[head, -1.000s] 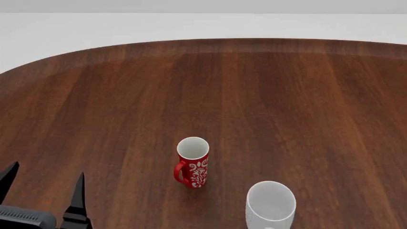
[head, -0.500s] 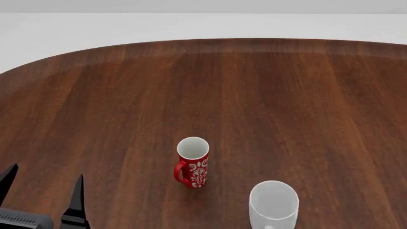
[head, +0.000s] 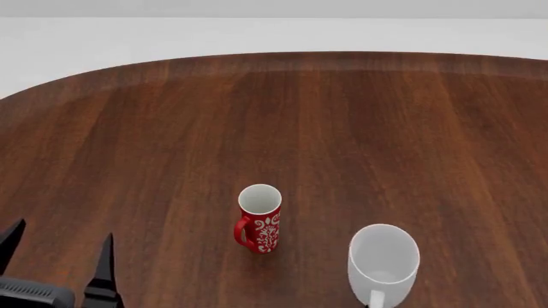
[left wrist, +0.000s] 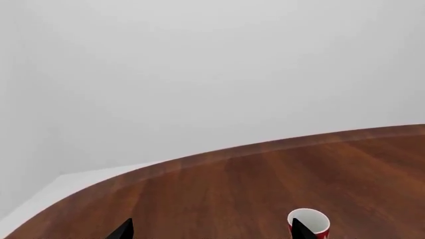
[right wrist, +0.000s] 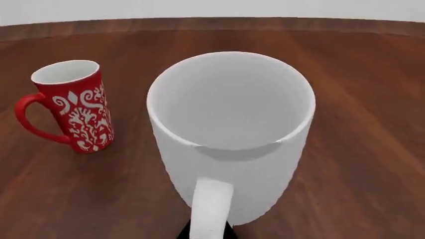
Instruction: Put the white mug on the plate.
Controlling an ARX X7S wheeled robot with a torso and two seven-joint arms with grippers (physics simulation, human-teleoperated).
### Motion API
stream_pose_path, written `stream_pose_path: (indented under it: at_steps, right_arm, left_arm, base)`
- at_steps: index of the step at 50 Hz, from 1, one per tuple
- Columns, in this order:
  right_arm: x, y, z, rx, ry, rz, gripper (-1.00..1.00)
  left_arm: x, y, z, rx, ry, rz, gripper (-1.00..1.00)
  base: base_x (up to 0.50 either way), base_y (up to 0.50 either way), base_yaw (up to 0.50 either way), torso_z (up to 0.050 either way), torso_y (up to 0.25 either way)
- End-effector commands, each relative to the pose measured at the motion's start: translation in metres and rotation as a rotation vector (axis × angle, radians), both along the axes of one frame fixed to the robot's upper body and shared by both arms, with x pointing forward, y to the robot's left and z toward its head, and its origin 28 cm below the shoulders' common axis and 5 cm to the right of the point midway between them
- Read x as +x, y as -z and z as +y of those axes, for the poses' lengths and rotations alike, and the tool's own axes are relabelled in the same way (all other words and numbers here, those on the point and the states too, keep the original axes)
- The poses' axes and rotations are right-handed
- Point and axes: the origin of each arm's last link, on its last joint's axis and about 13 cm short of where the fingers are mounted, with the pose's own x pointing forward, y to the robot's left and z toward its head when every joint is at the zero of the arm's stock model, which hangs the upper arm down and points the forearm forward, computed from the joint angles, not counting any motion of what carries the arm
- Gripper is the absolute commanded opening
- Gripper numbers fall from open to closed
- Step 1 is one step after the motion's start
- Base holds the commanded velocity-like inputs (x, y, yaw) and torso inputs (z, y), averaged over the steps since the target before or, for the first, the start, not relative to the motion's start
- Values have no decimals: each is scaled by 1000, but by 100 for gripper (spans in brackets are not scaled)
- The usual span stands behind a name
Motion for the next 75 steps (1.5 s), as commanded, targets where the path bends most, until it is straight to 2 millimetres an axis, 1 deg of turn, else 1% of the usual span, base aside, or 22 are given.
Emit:
stream_pose_path:
  at_steps: [1, 11, 15, 20, 29, 34, 35, 51, 57, 75]
  right_arm:
    - [-17, -44, -3, -58, 14, -118, -100]
    - [-29, -69, 1, -66, 5, -175, -100]
    - [-34, -73, 2, -109, 13, -198, -100]
    - [-41, -75, 1, -89, 33, -189, -100]
    - [-53, -86, 0, -102, 88, -194, -100]
    - [-60, -93, -1, -148, 107, -208, -100]
    - [-62, -95, -1, -129, 112, -209, -100]
    - [-83, -102, -4, -152, 190, -201, -100]
    - [-90, -101, -5, -153, 222, -185, -100]
    - [-107, -105, -12, -191, 322, -180, -100]
  left_arm:
    - [7, 5, 0, -10, 0, 8, 100]
    - [9, 5, -1, -12, 12, 8, 100]
    - [12, 6, -1, -17, 9, 9, 100]
    - [14, 7, -1, -14, 11, 8, 100]
    - [18, 11, 0, -21, 16, 11, 100]
    - [21, 13, 2, -20, 13, 16, 100]
    - [21, 13, 2, -21, 13, 15, 100]
    - [26, 16, 0, -34, 33, 13, 100]
    - [29, 16, -1, -35, 44, 13, 100]
    - [34, 18, -3, -29, 66, 9, 100]
  base:
    - [0, 0, 0, 0, 0]
    - [0, 0, 0, 0, 0]
    - [0, 0, 0, 0, 0]
    - [0, 0, 0, 0, 2]
    - [0, 0, 0, 0, 0]
    - [0, 0, 0, 0, 0]
    - [0, 0, 0, 0, 0]
    - [0, 0, 0, 0, 0]
    - [0, 0, 0, 0, 2]
    - [0, 0, 0, 0, 0]
